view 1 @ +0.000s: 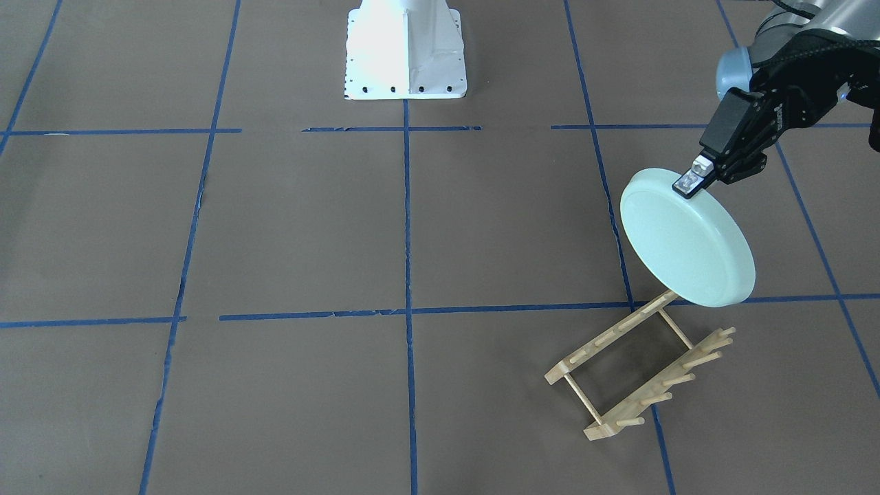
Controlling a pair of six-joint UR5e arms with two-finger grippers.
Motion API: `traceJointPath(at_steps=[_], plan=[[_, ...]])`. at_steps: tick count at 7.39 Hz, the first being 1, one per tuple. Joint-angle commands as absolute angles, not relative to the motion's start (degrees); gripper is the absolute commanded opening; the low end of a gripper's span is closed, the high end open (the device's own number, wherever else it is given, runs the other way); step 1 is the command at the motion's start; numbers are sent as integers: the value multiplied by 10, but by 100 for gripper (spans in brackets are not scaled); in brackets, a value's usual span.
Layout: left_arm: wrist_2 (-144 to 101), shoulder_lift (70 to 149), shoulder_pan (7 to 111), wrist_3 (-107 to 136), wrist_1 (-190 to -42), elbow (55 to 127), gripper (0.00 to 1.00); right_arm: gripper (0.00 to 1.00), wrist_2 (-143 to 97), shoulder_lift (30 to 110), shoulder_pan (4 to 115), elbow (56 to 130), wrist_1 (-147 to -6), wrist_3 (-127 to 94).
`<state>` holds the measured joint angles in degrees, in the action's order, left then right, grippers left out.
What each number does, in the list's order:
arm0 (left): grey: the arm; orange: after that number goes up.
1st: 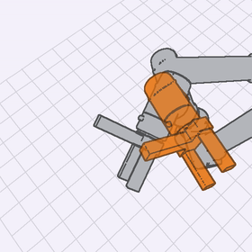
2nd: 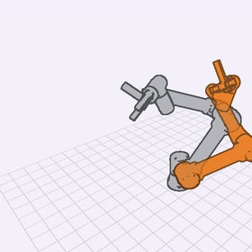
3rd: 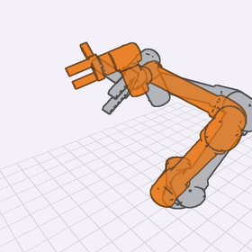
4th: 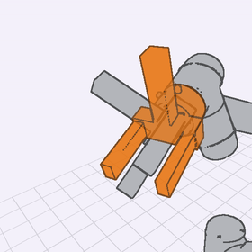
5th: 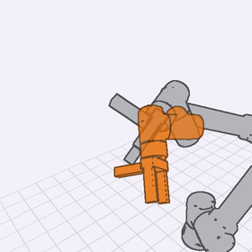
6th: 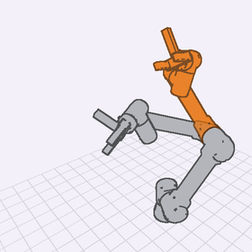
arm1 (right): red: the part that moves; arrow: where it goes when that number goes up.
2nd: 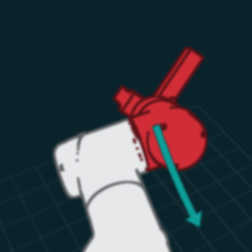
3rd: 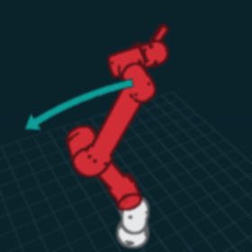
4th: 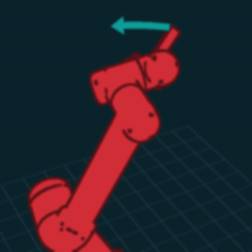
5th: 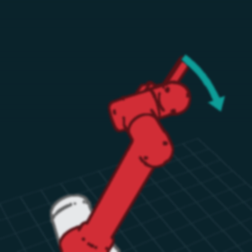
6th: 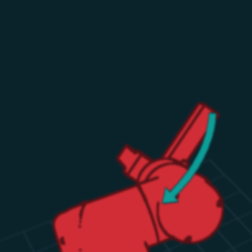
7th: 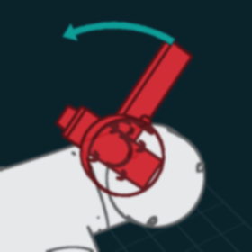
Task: Place plate on rack
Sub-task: 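Lift the plate with the left gripper and tilt it upright toward the rack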
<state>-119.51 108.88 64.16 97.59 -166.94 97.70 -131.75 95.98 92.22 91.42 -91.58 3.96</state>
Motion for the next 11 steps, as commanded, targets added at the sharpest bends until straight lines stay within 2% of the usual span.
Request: traceJointPath(at_steps=[1, 4, 7, 11], plan=[[-1165, 1137, 643, 997, -1702, 922, 0, 100, -1317, 960, 922, 914, -916, 40], [-1098, 1158, 642, 1031, -1793, 841, 0, 100, -1317, 960, 922, 914, -916, 40], [-1083, 1206, 640, 1031, -1802, 760, 0, 100, -1317, 960, 922, 914, -916, 40], [-1083, 1215, 634, 1028, -1802, 736, 0, 100, -1317, 960, 922, 914, -916, 40]])
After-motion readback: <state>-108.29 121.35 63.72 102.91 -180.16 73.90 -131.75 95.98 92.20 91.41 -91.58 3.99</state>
